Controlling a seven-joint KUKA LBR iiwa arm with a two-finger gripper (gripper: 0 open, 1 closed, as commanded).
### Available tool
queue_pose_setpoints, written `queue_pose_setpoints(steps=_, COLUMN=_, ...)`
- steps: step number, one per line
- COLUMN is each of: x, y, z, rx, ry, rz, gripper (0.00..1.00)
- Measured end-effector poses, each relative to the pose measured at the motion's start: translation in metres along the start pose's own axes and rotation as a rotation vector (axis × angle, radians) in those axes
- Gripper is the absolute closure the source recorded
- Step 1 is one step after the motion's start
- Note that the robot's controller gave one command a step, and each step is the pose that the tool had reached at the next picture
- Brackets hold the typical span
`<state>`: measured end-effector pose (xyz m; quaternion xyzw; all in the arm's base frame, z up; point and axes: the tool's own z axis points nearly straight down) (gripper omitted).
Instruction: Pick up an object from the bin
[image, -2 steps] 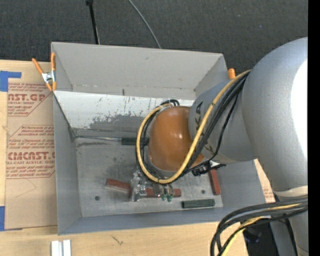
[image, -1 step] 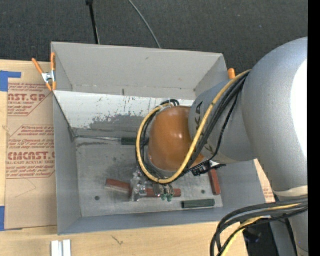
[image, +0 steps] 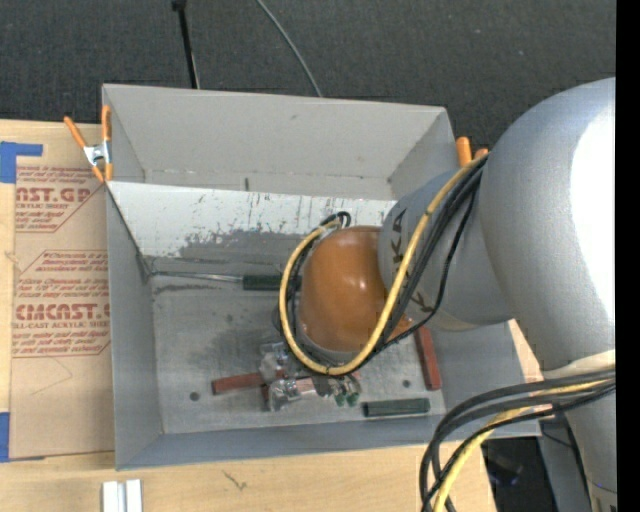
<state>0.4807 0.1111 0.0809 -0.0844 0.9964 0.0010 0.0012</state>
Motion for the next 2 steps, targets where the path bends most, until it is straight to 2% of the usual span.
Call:
queue_pose_setpoints(steps=1, x=-0.014, y=0.01, z=-0.06, rx=0.002, ry=0.008, rz=-0.049, gripper=1.0)
queue_pose_setpoints(steps=2, x=-0.021, y=0.005, z=-0.122, rx=0.001, ry=-0.004, rz=-0.021, gripper=1.0)
